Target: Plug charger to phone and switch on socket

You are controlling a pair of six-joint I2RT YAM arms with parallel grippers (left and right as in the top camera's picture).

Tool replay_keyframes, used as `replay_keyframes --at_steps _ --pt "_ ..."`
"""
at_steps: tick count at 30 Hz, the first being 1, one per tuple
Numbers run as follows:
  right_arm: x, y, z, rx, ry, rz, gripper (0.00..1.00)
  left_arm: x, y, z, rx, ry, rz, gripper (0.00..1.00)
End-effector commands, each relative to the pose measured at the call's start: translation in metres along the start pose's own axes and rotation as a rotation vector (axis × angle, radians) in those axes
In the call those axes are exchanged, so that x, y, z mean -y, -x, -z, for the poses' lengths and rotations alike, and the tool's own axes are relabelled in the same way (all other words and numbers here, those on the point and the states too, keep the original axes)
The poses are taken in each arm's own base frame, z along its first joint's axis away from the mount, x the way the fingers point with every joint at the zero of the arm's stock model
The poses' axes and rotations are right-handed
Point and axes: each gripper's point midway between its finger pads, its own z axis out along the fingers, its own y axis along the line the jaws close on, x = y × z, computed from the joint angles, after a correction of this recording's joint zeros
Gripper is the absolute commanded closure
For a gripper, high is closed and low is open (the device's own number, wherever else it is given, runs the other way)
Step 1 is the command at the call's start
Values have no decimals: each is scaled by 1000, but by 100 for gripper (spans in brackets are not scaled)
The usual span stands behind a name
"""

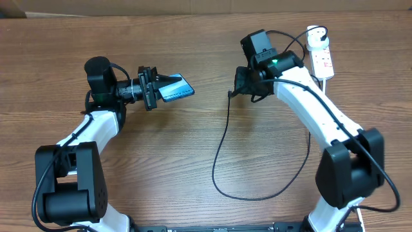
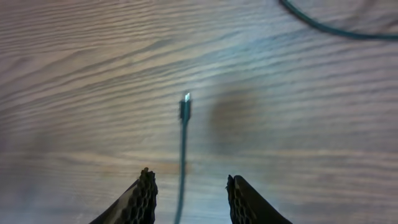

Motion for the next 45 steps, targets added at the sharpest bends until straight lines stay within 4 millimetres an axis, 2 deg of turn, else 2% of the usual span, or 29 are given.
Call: replay_keyframes --at_steps 1,7,12,21,26,37,45 --pt "4 -4 -21 0 -88 80 63 12 -10 5 -12 -4 -34 96" --pt "-1 -18 -56 -59 -194 158 59 13 -8 7 0 -11 -50 96" --pt "-9 -30 -75 -89 -200 189 59 14 -7 7 2 -13 -54 96" --pt "-22 -27 -85 -56 -178 183 60 14 -7 7 5 -14 -98 96" --pt "-24 -24 -88 -40 -172 144 66 14 -7 7 6 -14 -98 96" --pt "-18 -35 -112 -78 -196 126 70 14 -7 7 5 -14 -98 96" --pt "-20 -34 -116 -71 -192 124 72 14 -7 7 6 -14 -105 96"
